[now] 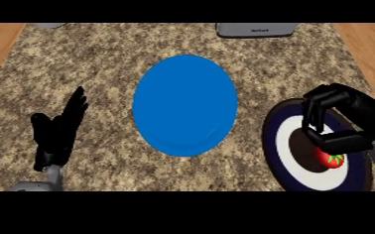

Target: Pick the tomato from the plate and place it in the plate

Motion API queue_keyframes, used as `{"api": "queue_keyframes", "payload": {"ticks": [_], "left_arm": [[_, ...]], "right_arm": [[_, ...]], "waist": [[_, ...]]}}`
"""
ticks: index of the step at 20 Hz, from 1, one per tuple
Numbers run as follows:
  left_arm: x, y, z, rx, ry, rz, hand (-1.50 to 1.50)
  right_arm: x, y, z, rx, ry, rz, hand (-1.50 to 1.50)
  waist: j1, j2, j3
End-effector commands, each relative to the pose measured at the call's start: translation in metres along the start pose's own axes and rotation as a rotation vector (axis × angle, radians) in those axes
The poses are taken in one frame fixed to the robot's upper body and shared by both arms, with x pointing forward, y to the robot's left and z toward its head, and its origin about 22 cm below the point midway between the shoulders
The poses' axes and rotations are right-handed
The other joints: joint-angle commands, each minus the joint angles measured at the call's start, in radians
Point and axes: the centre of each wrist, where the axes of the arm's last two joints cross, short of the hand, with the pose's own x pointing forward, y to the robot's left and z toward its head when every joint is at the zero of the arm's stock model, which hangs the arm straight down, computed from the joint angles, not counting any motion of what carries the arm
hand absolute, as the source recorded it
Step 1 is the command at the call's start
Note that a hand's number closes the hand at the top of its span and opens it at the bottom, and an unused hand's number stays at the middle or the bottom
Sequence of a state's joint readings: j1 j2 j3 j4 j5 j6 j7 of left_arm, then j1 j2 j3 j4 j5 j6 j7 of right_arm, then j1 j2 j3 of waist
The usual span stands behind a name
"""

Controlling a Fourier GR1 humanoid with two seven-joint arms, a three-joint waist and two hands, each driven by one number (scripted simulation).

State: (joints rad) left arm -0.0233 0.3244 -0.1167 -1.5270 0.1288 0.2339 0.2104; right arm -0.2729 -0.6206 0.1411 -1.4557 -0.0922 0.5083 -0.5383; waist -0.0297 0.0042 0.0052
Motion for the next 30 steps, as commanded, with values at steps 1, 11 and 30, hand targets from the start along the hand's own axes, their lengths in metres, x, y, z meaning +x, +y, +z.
{"api": "queue_keyframes", "payload": {"ticks": [1, 11, 30], "left_arm": [[-0.008, -0.003, 0.004, 0.000, 0.031, 0.021, 0.00], [-0.008, -0.030, 0.001, -0.028, 0.053, 0.016, 0.00], [-0.019, -0.036, -0.004, -0.015, 0.035, -0.003, 0.00]], "right_arm": [[-0.051, 0.039, 0.070, -0.093, 0.008, -0.396, -1.50], [0.005, -0.041, 0.074, 0.280, -0.045, -0.034, -1.50], [-0.011, -0.043, 0.076, 0.776, 0.160, 0.465, -1.50]], "waist": [[0.015, 0.023, 0.005], [0.039, 0.001, 0.002], [0.053, 0.001, -0.005]]}}
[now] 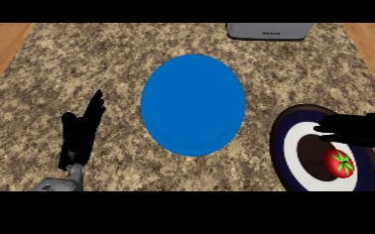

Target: Pick the tomato from the plate and place it in the plate

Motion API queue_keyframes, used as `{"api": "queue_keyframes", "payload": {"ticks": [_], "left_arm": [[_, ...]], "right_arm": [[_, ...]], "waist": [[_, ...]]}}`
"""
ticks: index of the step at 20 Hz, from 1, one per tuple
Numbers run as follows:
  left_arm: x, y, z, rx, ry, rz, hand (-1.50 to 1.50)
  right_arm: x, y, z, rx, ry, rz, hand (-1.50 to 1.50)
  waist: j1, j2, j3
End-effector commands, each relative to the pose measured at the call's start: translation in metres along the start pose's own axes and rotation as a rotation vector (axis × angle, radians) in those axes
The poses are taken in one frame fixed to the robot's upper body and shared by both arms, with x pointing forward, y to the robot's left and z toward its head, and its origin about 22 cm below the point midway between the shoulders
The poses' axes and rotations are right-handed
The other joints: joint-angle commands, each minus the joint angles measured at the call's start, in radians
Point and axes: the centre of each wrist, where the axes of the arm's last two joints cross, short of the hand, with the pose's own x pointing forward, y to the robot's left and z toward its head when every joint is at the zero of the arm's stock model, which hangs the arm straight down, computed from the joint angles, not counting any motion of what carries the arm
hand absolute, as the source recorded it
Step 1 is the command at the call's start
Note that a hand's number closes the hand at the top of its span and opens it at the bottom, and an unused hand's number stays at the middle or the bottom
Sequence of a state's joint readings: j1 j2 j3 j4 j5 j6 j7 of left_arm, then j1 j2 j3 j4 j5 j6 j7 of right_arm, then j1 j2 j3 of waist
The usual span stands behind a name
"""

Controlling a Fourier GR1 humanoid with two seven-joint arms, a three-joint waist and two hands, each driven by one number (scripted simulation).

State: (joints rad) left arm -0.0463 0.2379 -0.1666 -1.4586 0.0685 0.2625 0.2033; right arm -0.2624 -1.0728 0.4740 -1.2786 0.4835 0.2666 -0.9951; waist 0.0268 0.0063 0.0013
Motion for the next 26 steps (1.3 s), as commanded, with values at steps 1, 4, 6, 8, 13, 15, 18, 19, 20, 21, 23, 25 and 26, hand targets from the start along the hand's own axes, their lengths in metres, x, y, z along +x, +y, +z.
{"api": "queue_keyframes", "payload": {"ticks": [1, 4, 6, 8, 13, 15, 18, 19, 20, 21, 23, 25, 26], "left_arm": [[0.000, -0.016, 0.002, 0.003, 0.002, 0.000, 0.00], [-0.008, 0.010, 0.005, 0.004, 0.020, -0.012, 0.00], [0.004, 0.003, -0.006, 0.019, 0.008, -0.006, 0.00], [-0.008, -0.004, 0.011, 0.000, 0.012, 0.000, 0.00], [-0.004, -0.005, 0.015, 0.008, 0.018, -0.003, 0.00], [-0.006, -0.012, -0.005, 0.011, 0.036, 0.023, 0.00], [-0.003, -0.003, 0.005, 0.032, 0.007, 0.005, 0.00], [0.004, 0.012, 0.002, 0.029, 0.004, -0.015, 0.00], [0.019, 0.012, -0.001, 0.037, -0.008, -0.009, 0.00], [0.008, 0.005, -0.003, 0.001, 0.027, 0.006, 0.00], [0.010, 0.004, -0.002, 0.018, 0.007, 0.003, 0.00], [-0.004, 0.019, -0.003, 0.016, -0.007, -0.010, 0.00], [0.000, 0.006, 0.005, -0.007, 0.003, 0.015, 0.00]], "right_arm": [[-0.018, 0.010, -0.013, 0.124, -0.091, -0.037, -1.50], [-0.020, 0.007, 0.003, 0.129, -0.097, -0.041, -1.50], [-0.026, 0.018, -0.003, 0.123, -0.102, -0.032, -1.50], [-0.023, 0.034, -0.016, 0.135, -0.105, -0.022, -1.50], [-0.036, 0.020, -0.029, 0.142, -0.102, 0.004, -1.50], [-0.035, 0.030, -0.039, 0.153, -0.118, -0.006, -1.50], [-0.039, 0.048, -0.023, 0.165, -0.107, -0.023, -1.50], [-0.037, 0.043, -0.027, 0.174, -0.108, -0.027, -1.50], [-0.042, 0.046, -0.034, 0.168, -0.098, -0.034, -1.50], [-0.043, 0.048, -0.026, 0.169, -0.107, -0.023, -1.50], [-0.041, 0.041, -0.049, 0.187, -0.101, -0.009, -1.50], [-0.039, 0.032, -0.038, 0.188, -0.099, -0.004, -1.50], [-0.041, 0.045, -0.028, 0.185, -0.094, -0.017, -1.50]], "waist": [[0.003, 0.001, 0.000], [-0.011, -0.004, -0.001], [-0.014, -0.002, -0.001], [-0.015, -0.005, -0.001], [-0.005, -0.004, -0.001], [-0.016, -0.002, -0.001], [-0.016, -0.005, -0.001], [-0.017, -0.005, -0.001], [-0.013, -0.004, -0.001], [-0.017, -0.004, -0.001], [-0.014, -0.004, -0.001], [-0.020, -0.005, -0.002], [-0.020, -0.006, -0.001]]}}
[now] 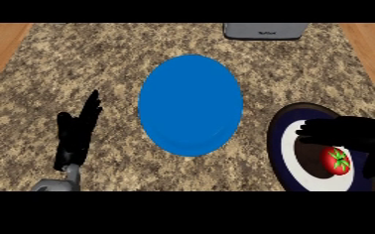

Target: Pick the tomato from the plate and place it in the plate

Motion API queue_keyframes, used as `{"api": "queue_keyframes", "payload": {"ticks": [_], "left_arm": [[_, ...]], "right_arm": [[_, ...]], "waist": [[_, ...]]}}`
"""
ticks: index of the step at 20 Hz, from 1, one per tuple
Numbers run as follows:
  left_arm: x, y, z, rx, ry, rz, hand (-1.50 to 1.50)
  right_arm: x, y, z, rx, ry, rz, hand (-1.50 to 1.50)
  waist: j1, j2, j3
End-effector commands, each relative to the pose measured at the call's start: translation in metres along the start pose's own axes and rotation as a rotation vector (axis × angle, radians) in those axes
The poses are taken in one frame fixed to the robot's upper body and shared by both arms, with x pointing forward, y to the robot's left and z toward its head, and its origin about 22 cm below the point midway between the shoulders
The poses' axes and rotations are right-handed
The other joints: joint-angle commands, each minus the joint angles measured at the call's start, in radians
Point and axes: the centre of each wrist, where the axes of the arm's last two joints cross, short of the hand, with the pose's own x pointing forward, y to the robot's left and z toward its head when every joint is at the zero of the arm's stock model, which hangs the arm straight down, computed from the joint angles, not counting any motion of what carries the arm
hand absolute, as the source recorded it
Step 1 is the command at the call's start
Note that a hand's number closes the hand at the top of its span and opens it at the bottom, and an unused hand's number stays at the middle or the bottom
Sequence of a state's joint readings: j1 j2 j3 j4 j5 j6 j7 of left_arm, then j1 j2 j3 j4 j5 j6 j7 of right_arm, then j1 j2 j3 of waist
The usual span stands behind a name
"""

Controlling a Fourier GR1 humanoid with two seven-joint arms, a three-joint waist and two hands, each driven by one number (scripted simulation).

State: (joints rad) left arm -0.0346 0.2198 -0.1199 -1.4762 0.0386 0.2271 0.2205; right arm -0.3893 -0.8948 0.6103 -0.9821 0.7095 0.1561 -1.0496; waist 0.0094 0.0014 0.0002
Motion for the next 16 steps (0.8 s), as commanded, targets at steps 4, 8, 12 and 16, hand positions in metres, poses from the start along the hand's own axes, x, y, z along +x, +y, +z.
{"api": "queue_keyframes", "payload": {"ticks": [4, 8, 12, 16], "left_arm": [[0.004, -0.017, -0.010, 0.011, 0.000, -0.013, 0.00], [-0.006, 0.007, 0.004, 0.004, 0.001, 0.015, 0.00], [-0.004, -0.001, 0.005, -0.001, -0.006, -0.002, 0.00], [-0.008, 0.004, 0.004, 0.012, 0.024, 0.018, 0.00]], "right_arm": [[-0.007, 0.001, -0.013, 0.021, -0.140, 0.023, 1.50], [-0.012, 0.005, 0.002, -0.030, -0.173, 0.032, 1.50], [-0.014, 0.004, -0.025, -0.074, -0.175, 0.053, 1.50], [0.024, -0.018, -0.079, -0.219, -0.087, 0.027, 1.50]], "waist": [[-0.004, 0.001, 0.000], [0.003, 0.001, 0.000], [0.005, 0.001, 0.001], [-0.016, -0.009, -0.002]]}}
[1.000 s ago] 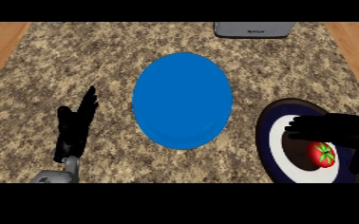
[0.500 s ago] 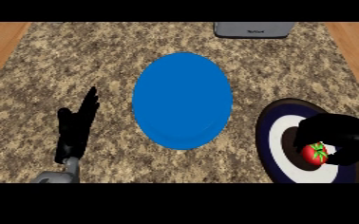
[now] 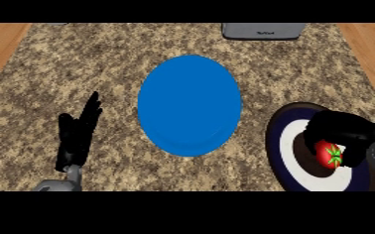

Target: Pick the tomato from the plate and place it in the plate

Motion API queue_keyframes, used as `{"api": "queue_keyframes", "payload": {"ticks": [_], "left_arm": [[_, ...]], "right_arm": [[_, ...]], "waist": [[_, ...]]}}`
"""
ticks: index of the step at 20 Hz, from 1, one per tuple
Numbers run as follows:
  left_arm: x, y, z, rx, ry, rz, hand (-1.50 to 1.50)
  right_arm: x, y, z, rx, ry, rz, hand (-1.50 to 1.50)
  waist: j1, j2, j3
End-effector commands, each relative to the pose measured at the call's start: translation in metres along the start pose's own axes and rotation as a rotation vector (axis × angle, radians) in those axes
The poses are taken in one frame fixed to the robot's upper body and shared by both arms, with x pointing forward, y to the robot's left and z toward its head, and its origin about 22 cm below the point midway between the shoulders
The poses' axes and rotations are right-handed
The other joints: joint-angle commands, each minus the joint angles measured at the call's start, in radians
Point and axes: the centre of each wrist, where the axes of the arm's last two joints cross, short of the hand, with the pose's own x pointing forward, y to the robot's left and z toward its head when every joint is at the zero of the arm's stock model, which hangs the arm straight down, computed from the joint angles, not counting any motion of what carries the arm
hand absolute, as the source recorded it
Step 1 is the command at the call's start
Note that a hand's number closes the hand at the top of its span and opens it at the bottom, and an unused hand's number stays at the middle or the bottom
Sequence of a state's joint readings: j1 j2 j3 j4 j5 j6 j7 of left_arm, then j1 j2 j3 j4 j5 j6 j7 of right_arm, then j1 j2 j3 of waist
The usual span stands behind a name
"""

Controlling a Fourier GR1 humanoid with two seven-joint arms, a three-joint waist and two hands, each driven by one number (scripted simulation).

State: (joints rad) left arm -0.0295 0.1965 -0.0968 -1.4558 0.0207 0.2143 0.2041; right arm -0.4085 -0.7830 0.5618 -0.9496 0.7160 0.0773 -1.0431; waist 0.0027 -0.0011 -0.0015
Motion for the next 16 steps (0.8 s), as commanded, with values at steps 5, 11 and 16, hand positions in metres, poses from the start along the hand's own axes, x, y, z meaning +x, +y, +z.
{"api": "queue_keyframes", "payload": {"ticks": [5, 11, 16], "left_arm": [[-0.011, -0.004, 0.004, -0.002, 0.033, -0.010, 0.00], [-0.005, 0.002, 0.000, 0.014, 0.025, -0.001, 0.00], [-0.002, 0.000, -0.003, 0.007, 0.021, -0.023, 0.00]], "right_arm": [[0.083, 0.006, -0.180, -0.252, 0.057, -0.133, 1.50], [0.162, -0.058, -0.255, -0.525, 0.173, -0.100, 1.50], [0.221, -0.097, -0.260, -0.797, 0.253, -0.126, 1.50]], "waist": [[0.002, -0.017, -0.006], [-0.019, -0.030, -0.004], [-0.004, -0.019, 0.000]]}}
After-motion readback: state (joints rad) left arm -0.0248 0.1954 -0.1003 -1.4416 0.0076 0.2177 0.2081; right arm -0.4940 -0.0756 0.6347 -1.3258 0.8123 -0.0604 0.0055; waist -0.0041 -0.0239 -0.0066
